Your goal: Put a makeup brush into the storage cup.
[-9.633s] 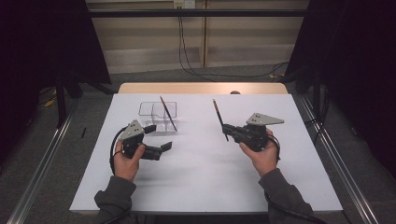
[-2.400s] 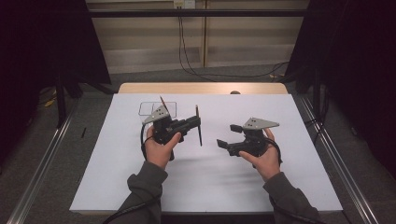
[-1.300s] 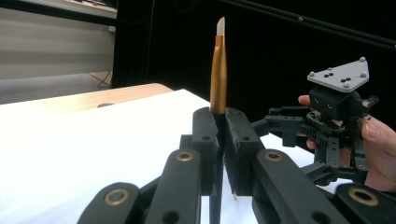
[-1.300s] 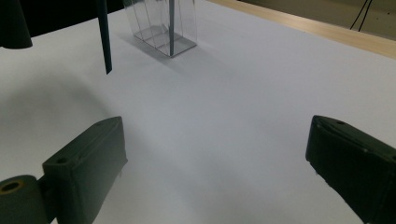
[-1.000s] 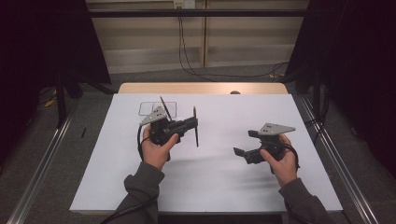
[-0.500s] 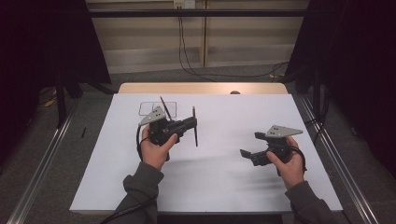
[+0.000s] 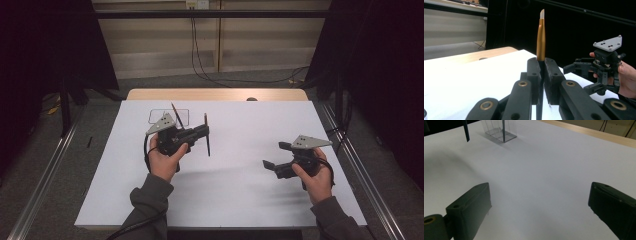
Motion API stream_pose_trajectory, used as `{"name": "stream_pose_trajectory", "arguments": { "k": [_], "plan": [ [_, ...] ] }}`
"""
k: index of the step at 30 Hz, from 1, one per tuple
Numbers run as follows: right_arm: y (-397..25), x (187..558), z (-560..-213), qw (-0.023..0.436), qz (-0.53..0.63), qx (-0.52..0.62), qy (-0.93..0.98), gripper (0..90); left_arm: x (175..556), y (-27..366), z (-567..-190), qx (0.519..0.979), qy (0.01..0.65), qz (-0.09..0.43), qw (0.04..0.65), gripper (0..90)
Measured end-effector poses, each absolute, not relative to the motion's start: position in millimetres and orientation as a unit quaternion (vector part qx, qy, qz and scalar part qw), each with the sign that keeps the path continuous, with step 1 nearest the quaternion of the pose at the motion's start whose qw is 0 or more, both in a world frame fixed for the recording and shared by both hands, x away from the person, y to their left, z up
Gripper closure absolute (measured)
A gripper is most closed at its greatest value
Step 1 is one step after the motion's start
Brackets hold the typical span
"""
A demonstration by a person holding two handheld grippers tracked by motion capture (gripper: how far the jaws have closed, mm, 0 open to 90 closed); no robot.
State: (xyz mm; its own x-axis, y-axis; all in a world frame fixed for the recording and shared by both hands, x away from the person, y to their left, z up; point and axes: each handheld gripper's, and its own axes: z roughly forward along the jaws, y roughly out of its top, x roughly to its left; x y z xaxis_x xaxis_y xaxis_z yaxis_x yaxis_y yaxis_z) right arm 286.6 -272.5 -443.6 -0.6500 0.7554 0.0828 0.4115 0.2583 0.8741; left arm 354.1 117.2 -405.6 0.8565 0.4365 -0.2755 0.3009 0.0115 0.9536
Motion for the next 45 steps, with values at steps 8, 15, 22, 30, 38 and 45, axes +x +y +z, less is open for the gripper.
{"name": "stream_pose_trajectory", "arguments": {
  "k": [8, 15, 22, 30, 38, 45],
  "plan": [
    [-278.1, 283.1, -443.2, 0.185, 0.48, 0.378, 0.77, 4.1, 353.7, 118.4, -404.8, 0.702, 0.263, 0.052, 0.66, 83.8],
    [-283.3, 279.3, -442.4, 0.187, 0.481, 0.382, 0.766, 4.1, 353.6, 118.3, -404.8, 0.702, 0.263, 0.052, 0.66, 83.8],
    [-288.6, 275.4, -442.0, 0.188, 0.482, 0.383, 0.765, 4.1, 354.1, 119.9, -404.9, 0.703, 0.263, 0.053, 0.659, 83.7],
    [-291.2, 272.1, -441.5, 0.189, 0.482, 0.381, 0.766, 4.0, 353.8, 119.0, -404.7, 0.706, 0.261, 0.055, 0.656, 83.8],
    [-294.5, 271.1, -440.7, 0.192, 0.485, 0.382, 0.763, 4.0, 354.8, 120.0, -405.4, 0.705, 0.263, 0.054, 0.657, 83.8],
    [-293.9, 270.8, -440.9, 0.19, 0.484, 0.38, 0.765, 4.0, 355.2, 122.2, -404.8, 0.7, 0.268, 0.055, 0.659, 83.8]
  ]
}}
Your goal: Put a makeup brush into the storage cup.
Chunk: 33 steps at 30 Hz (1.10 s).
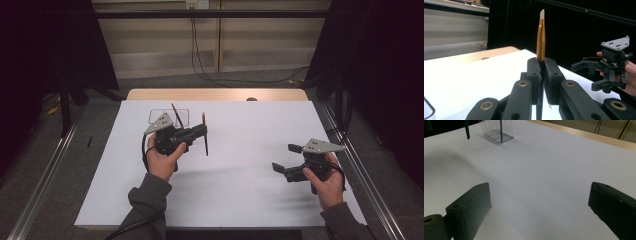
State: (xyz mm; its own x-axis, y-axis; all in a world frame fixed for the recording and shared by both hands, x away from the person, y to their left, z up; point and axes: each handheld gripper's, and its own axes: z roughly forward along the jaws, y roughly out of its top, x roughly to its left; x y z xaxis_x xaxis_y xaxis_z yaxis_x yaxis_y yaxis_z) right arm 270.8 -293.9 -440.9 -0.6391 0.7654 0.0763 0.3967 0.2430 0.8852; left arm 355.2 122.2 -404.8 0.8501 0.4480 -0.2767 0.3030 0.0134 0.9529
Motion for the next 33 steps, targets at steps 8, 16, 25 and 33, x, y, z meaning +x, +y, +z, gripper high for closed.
{"name": "stream_pose_trajectory", "arguments": {
  "k": [8, 16, 25, 33],
  "plan": [
    [-295.1, 270.0, -441.3, 0.191, 0.484, 0.38, 0.765, 4.0, 356.7, 128.0, -404.8, 0.703, 0.269, 0.063, 0.656, 83.8],
    [-294.0, 270.0, -441.1, 0.191, 0.486, 0.378, 0.765, 4.0, 358.7, 133.9, -402.4, 0.698, 0.274, 0.067, 0.658, 83.8],
    [-296.0, 270.6, -441.9, 0.19, 0.487, 0.378, 0.764, 4.1, 363.0, 141.2, -397.8, 0.695, 0.277, 0.077, 0.659, 83.8],
    [-296.3, 270.6, -441.7, 0.189, 0.487, 0.379, 0.764, 4.1, 367.3, 147.0, -394.3, 0.694, 0.283, 0.086, 0.656, 83.8]
  ]
}}
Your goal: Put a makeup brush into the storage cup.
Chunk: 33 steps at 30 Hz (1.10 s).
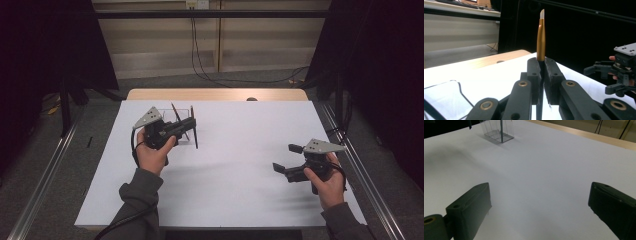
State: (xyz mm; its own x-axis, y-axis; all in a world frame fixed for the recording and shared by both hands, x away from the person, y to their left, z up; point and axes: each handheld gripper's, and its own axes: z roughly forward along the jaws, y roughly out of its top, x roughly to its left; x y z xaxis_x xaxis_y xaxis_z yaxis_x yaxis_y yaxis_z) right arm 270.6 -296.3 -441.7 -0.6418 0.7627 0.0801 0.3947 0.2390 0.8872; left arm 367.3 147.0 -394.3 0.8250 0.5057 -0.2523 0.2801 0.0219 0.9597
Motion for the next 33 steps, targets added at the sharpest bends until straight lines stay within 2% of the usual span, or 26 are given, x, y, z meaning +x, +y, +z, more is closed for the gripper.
{"name": "stream_pose_trajectory", "arguments": {
  "k": [33],
  "plan": [
    [-295.8, 271.4, -441.3, 0.191, 0.488, 0.375, 0.764, 4.2, 383.3, 174.0, -377.5, 0.681, 0.306, 0.125, 0.653, 83.8]
  ]
}}
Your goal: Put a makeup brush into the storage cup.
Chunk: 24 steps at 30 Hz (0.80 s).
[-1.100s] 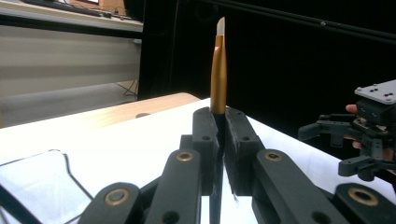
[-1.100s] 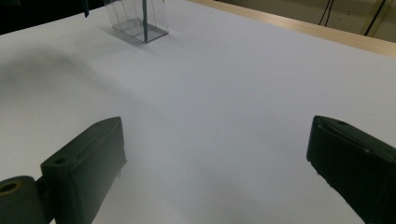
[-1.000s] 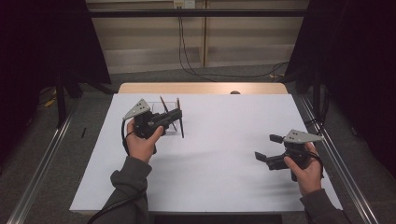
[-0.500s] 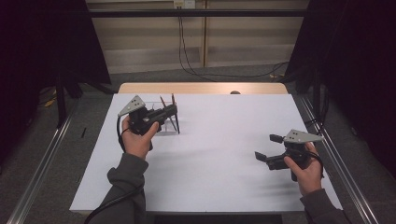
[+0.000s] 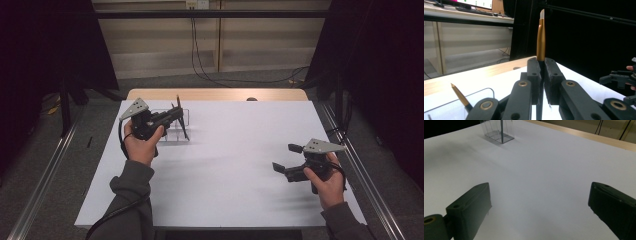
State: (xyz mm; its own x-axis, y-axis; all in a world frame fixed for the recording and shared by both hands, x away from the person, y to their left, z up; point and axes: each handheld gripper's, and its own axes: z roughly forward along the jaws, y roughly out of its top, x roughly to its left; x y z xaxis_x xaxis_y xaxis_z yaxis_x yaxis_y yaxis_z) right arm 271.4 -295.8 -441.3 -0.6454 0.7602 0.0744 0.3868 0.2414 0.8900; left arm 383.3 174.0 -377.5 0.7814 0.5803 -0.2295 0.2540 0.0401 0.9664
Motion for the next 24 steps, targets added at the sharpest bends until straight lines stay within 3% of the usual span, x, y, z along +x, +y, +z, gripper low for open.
{"name": "stream_pose_trajectory", "arguments": {
  "k": [24],
  "plan": [
    [-294.9, 271.4, -441.2, 0.191, 0.488, 0.374, 0.765, 4.2, 397.1, 182.1, -363.3, 0.677, 0.314, 0.143, 0.651, 83.8]
  ]
}}
